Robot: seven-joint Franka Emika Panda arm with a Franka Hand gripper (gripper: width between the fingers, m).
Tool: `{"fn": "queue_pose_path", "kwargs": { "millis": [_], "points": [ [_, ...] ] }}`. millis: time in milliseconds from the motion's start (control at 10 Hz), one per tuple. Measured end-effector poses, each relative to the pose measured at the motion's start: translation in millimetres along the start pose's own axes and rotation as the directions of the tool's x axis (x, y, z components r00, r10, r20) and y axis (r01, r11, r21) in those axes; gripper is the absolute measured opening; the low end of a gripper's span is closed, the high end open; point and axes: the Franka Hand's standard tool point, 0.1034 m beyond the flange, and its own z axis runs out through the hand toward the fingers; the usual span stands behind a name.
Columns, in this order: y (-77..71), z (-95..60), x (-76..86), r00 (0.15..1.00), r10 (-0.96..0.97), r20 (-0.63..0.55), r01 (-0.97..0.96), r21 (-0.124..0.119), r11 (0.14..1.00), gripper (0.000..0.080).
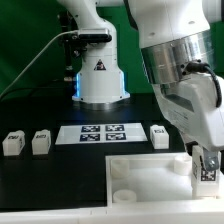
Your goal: Assemble one leg
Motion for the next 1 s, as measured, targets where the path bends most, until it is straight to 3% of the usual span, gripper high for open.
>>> {"fn": "queue_pose_path", "kwargs": {
  "millis": [100,200,400,600,700,900,1000],
  "points": [
    [2.6,4.6,-2.4,0.979,-0.201,-0.008,0.201,-0.014,0.979,0.0613],
    [3.2,5.7,-3.1,0.938,-0.346,-0.011,0.346,-0.022,0.938,0.0638],
    [2.0,5.6,-10.6,0.799,-0.601,-0.028,0.598,-0.063,0.799,0.0648],
    [2.2,5.1,-6.1,0.69,-0.723,-0.019,0.721,-0.069,0.69,0.0649],
    [2.7,4.8,-6.9,0.614,-0.79,-0.008,0.786,-0.085,0.612,0.0649],
    [-4.5,-0.5,-12.4,0.273,-0.961,0.043,0.948,-0.181,0.261,0.0649],
    [-4.5,0.8,-9.8,0.253,-0.967,0.038,0.954,-0.173,0.243,0.0649]
  ]
}}
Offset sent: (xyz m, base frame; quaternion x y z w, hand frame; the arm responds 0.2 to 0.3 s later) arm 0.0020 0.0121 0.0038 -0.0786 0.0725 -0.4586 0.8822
